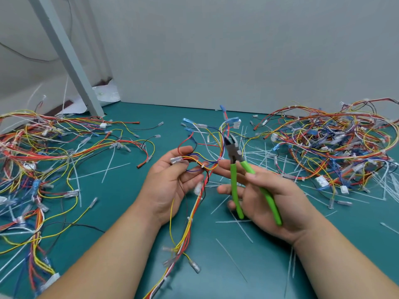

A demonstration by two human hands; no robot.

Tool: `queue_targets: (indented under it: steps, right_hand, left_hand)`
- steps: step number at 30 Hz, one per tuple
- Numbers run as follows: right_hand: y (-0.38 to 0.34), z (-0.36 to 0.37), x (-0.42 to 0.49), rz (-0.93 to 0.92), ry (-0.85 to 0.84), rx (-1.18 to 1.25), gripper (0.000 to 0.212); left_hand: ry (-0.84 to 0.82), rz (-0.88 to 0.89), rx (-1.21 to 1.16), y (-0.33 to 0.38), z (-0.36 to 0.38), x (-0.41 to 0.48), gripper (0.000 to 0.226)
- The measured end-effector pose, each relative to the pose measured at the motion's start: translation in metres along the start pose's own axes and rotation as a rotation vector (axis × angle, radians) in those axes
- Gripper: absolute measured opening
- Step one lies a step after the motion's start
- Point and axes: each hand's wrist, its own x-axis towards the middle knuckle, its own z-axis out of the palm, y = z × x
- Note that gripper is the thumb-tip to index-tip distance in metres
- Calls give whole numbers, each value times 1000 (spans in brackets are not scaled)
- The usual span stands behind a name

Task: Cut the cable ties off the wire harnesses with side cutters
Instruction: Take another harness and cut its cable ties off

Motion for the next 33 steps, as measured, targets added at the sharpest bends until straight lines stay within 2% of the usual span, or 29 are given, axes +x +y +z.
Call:
queue_targets:
  steps: [3, 6, 9, 13, 16, 20, 22, 26, 27, 29, 31, 33]
  right_hand:
    - [3, 4, -1, 12, -45, -73, 50]
    - [3, 4, -1, 32, -3, -71, 43]
    - [-1, 2, -2, 12, 16, -47, 43]
    - [-7, -1, -3, -90, -5, 49, 63]
    - [-14, -2, -3, -207, 17, 137, 44]
    - [-23, -7, -3, -315, 83, 223, 44]
    - [-26, -10, -4, -358, 123, 232, 38]
    - [-27, -17, -4, -368, 154, 279, 57]
    - [-27, -17, -4, -364, 157, 277, 60]
    - [-26, -17, -3, -357, 171, 268, 60]
    - [-26, -17, -3, -371, 176, 240, 44]
    - [-26, -15, -3, -379, 174, 213, 36]
  left_hand:
    - [-53, -13, 29, -3, 1, -2, 30]
    - [-102, 19, 62, -5, 2, -1, 27]
    - [-114, 17, 104, -7, 3, -1, 27]
    - [-128, 28, 190, -10, 2, -1, 43]
    - [-141, 121, 352, -11, 7, -6, 44]
    - [-248, 74, 610, -14, 10, -14, 55]
    - [-328, 38, 704, -17, 12, -16, 45]
    - [-391, 57, 916, -16, 13, -18, 6]
    - [-402, 66, 952, -15, 13, -20, 6]
    - [-427, 66, 969, -12, 13, -21, 31]
    - [-473, -8, 823, -10, 12, -21, 54]
    - [-517, -50, 809, -11, 10, -22, 57]
